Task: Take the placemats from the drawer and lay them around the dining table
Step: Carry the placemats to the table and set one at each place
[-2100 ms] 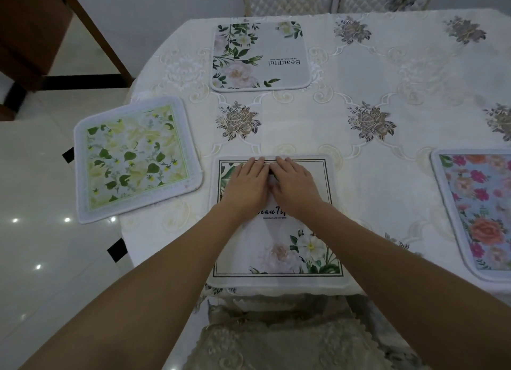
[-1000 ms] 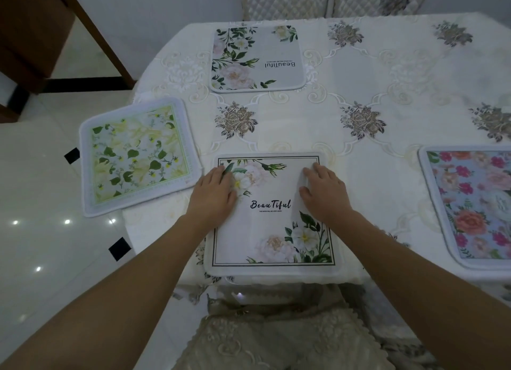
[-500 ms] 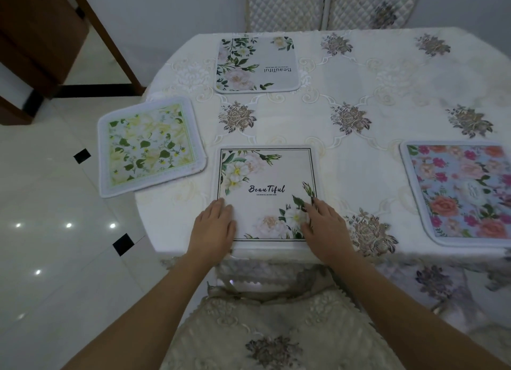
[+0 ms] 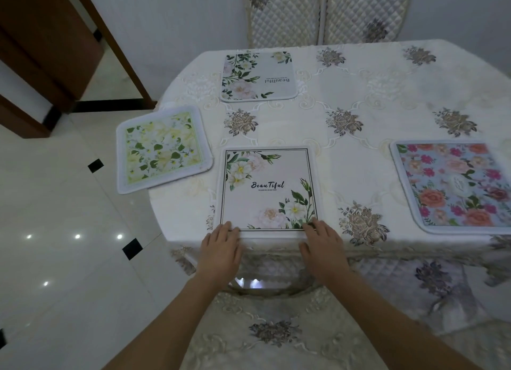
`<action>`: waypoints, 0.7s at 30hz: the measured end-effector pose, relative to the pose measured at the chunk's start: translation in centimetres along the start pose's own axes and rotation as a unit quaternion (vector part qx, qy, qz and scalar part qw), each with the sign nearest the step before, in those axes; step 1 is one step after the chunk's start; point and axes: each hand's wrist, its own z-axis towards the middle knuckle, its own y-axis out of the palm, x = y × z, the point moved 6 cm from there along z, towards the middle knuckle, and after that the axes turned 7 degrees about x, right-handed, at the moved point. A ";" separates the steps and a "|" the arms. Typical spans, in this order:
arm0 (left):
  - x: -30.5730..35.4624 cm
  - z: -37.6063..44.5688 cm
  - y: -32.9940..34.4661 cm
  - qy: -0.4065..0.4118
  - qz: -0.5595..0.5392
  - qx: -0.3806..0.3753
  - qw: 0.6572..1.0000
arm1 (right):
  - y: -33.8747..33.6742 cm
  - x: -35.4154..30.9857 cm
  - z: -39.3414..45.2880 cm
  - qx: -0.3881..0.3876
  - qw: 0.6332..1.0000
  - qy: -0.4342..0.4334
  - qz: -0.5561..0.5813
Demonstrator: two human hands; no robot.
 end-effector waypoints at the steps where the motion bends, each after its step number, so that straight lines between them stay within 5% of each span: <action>1: 0.6 0.0 0.1 0.006 0.003 -0.007 1.000 | -0.1 -0.7 0.1 0.003 1.000 -0.012 0.000; 9: 6.3 0.5 1.8 0.085 0.012 -0.040 0.996 | 2.3 -6.1 -0.2 -0.036 0.995 -0.089 -0.009; 21: 2.1 -0.6 2.1 0.078 0.001 -0.015 0.997 | 1.5 -2.3 -0.8 -0.010 0.999 -0.044 0.007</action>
